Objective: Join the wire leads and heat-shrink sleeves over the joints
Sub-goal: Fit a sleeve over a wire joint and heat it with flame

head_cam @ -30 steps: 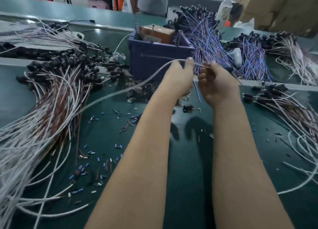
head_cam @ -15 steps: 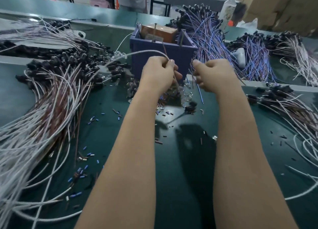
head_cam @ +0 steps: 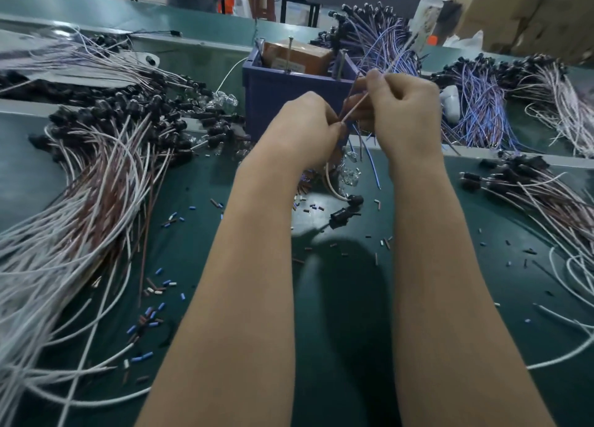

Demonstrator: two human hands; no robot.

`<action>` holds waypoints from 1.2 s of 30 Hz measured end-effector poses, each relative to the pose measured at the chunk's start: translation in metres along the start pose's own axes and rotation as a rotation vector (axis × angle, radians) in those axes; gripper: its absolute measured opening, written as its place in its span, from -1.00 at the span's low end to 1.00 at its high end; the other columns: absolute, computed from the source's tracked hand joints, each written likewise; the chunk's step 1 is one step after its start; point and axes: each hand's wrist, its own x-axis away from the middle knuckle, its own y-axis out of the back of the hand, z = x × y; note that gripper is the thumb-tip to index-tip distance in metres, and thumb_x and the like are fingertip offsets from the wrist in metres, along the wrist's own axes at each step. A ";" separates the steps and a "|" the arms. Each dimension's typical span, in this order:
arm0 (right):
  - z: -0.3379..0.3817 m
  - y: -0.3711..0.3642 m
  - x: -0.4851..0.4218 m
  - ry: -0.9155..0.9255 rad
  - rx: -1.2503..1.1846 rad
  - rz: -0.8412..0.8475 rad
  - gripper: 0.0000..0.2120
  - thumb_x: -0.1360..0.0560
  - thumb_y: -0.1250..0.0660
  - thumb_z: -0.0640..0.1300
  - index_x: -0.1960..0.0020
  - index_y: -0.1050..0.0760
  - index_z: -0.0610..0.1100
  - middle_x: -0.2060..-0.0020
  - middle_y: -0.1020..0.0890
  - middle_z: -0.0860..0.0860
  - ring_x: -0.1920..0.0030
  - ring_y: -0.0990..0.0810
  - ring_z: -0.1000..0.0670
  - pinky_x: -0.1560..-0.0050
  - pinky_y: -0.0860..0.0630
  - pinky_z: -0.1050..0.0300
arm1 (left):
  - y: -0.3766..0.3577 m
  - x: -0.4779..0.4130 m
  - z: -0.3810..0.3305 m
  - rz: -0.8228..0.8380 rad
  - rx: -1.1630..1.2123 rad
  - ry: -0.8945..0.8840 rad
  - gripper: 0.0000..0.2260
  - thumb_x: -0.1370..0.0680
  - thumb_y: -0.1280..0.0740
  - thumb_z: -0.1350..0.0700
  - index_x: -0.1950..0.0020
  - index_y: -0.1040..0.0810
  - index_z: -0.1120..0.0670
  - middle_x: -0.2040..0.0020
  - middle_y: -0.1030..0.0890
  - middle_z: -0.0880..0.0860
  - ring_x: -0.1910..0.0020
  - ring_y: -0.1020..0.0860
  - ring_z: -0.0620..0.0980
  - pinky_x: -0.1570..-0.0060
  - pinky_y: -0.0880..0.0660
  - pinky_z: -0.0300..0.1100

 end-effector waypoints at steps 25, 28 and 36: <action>-0.015 0.014 -0.007 -0.372 -0.330 -0.172 -0.73 -0.59 -0.06 -0.30 0.22 -0.40 -0.09 0.39 -0.46 -0.01 0.60 -0.29 0.15 0.61 -0.20 0.33 | 0.020 -0.003 0.034 -0.212 0.115 0.315 -0.81 -0.57 -0.19 0.21 -0.11 -0.53 0.22 0.09 -0.67 0.15 -0.02 -0.61 0.13 0.01 -0.52 -0.08; -0.017 0.014 -0.006 -0.310 -0.233 -0.135 -0.73 -0.65 -0.09 -0.17 0.18 -0.43 -0.05 0.45 -0.39 0.02 0.59 -0.25 0.16 0.60 -0.16 0.31 | 0.020 -0.004 0.034 -0.216 0.136 0.304 -0.81 -0.52 -0.19 0.26 -0.07 -0.55 0.21 0.05 -0.65 0.19 0.01 -0.60 0.17 0.03 -0.52 -0.05; -0.017 0.012 -0.013 -0.287 -0.160 -0.256 -0.78 -0.60 -0.09 -0.25 -0.09 -0.50 -0.16 0.29 -0.47 0.07 0.37 -0.34 0.14 0.33 -0.29 0.28 | 0.018 -0.005 0.029 -0.130 0.315 0.272 -0.84 -0.59 -0.11 0.30 -0.07 -0.45 0.20 0.25 -0.62 0.12 0.46 -0.47 -0.13 0.42 -0.52 -0.32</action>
